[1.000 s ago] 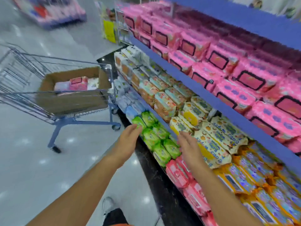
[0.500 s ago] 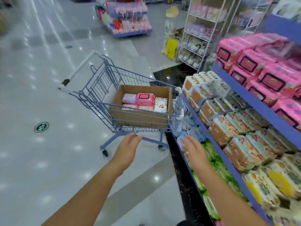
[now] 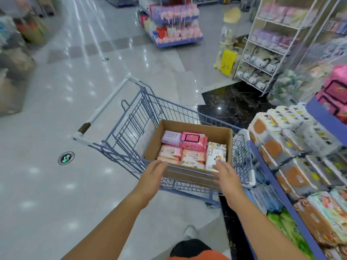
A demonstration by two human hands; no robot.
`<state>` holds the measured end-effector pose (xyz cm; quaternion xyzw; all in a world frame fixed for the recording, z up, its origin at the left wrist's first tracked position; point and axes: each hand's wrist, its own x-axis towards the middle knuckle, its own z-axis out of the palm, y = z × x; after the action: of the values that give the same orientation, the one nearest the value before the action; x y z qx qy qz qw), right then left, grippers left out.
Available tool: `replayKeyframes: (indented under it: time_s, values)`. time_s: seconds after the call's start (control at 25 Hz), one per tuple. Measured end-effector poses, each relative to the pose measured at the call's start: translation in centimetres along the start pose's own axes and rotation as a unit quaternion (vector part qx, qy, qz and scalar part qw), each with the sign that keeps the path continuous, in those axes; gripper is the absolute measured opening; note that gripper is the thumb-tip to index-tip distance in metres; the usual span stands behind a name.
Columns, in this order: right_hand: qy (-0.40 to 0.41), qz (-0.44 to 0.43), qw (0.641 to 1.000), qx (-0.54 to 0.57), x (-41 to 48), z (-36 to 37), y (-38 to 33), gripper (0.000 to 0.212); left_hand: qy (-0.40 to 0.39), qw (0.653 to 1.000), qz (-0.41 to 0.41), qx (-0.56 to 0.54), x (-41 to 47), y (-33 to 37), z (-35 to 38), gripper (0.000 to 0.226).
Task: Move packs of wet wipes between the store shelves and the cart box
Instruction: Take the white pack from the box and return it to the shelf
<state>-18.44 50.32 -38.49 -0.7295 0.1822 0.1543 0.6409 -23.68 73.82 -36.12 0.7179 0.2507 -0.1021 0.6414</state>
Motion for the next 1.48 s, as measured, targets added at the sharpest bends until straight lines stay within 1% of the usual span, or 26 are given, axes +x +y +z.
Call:
replayKeyframes:
  time_s: [0.08, 0.2, 0.28, 0.4, 0.44, 0.48, 0.56, 0.6, 0.68, 0.76, 0.84, 0.96, 1.04, 1.08, 1.12, 1.16, 1.24, 1.28, 1.32, 1.36, 1.4, 1.44, 1.48]
  values:
    - [-0.002, 0.006, 1.0, -0.028, 4.4, 0.8, -1.7, 0.042, -0.007, 1.0, -0.014, 0.002, 4.3, 1.7, 0.2, 0.071]
    - [0.007, 0.013, 0.998, -0.066, 9.8, 1.2, -3.8, 0.049, -0.008, 0.999, -0.04, 0.012, 9.9, 4.1, 0.5, 0.083]
    - [0.026, 0.031, 0.996, -0.074, 12.9, 1.1, -4.7, 0.052, -0.023, 0.998, -0.062, 0.017, 12.9, 5.7, 1.0, 0.079]
    - [0.052, 0.067, 0.993, -0.081, 16.8, 1.1, -4.6, 0.047, -0.044, 0.995, -0.08, 0.035, 17.8, 6.8, 1.7, 0.043]
    - [0.063, 0.081, 0.99, -0.092, 18.0, 1.3, -4.3, 0.046, -0.052, 0.994, -0.085, 0.044, 19.9, 6.7, 1.9, 0.038]
    - [0.072, 0.097, 0.987, -0.106, 19.2, 1.5, -3.8, 0.047, -0.063, 0.993, -0.09, 0.052, 21.8, 6.7, 2.0, 0.039]
    - [0.086, 0.133, 0.976, -0.149, 21.4, 2.0, -2.4, 0.053, -0.086, 0.987, -0.11, 0.079, 25.2, 6.1, 2.0, 0.054]
    - [0.092, 0.152, 0.968, -0.177, 22.7, 2.3, -1.8, 0.058, -0.103, 0.983, -0.12, 0.091, 26.8, 5.8, 2.0, 0.058]
    - [0.1, 0.206, 0.948, -0.222, 25.5, 2.9, -0.1, 0.071, -0.136, 0.973, -0.142, 0.118, 29.8, 4.8, 2.0, 0.056]
    - [0.105, 0.236, 0.928, -0.267, 28.4, 3.4, 1.6, 0.086, -0.141, 0.965, -0.16, 0.151, 32.4, 3.9, 2.1, 0.057]
    - [0.128, 0.258, 0.907, -0.309, 31.4, 3.8, 3.8, 0.102, -0.144, 0.96, -0.167, 0.171, 35.0, 2.3, 2.9, 0.057]
    - [0.168, 0.279, 0.858, -0.396, 34.9, 4.7, 6.5, 0.125, -0.146, 0.958, -0.17, 0.178, 38.3, 0.2, 5.1, 0.054]
    - [0.189, 0.279, 0.824, -0.455, 36.6, 5.2, 8.4, 0.132, -0.17, 0.954, -0.174, 0.175, 40.2, -1.8, 7.5, 0.051]
    - [0.196, 0.279, 0.813, -0.472, 36.8, 5.4, 9.1, 0.131, -0.185, 0.951, -0.181, 0.169, 40.8, -2.6, 8.8, 0.047]
    - [0.206, 0.271, 0.81, -0.478, 36.9, 5.5, 9.5, 0.127, -0.197, 0.948, -0.182, 0.169, 41.3, -3.2, 9.9, 0.043]
    - [0.218, 0.26, 0.815, -0.469, 36.9, 5.4, 9.9, 0.122, -0.215, 0.944, -0.179, 0.173, 41.7, -3.5, 11.0, 0.044]
    - [0.234, 0.236, 0.848, -0.413, 36.4, 4.6, 9.8, 0.111, -0.26, 0.931, -0.181, 0.18, 42.6, -4.1, 12.7, 0.053]
    - [0.237, 0.228, 0.869, -0.369, 36.0, 4.3, 9.5, 0.107, -0.288, 0.923, -0.182, 0.181, 42.8, -4.3, 13.2, 0.061]
    - [0.245, 0.229, 0.89, -0.309, 35.6, 4.3, 9.0, 0.105, -0.325, 0.91, -0.18, 0.186, 42.9, -4.2, 13.5, 0.074]
    - [0.264, 0.238, 0.907, -0.227, 35.2, 4.6, 8.4, 0.102, -0.366, 0.894, -0.172, 0.191, 42.7, -4.0, 13.6, 0.091]
    - [0.291, 0.253, 0.914, -0.128, 34.9, 5.1, 7.7, 0.099, -0.407, 0.877, -0.154, 0.204, 42.3, -3.7, 13.5, 0.106]
    - [0.312, 0.272, 0.91, -0.015, 34.6, 5.8, 7.3, 0.096, -0.434, 0.866, -0.126, 0.214, 41.6, -3.0, 13.2, 0.116]
    - [0.318, 0.285, 0.898, 0.108, 34.4, 6.7, 6.8, 0.092, -0.437, 0.868, -0.09, 0.217, 41.2, -2.5, 12.5, 0.119]
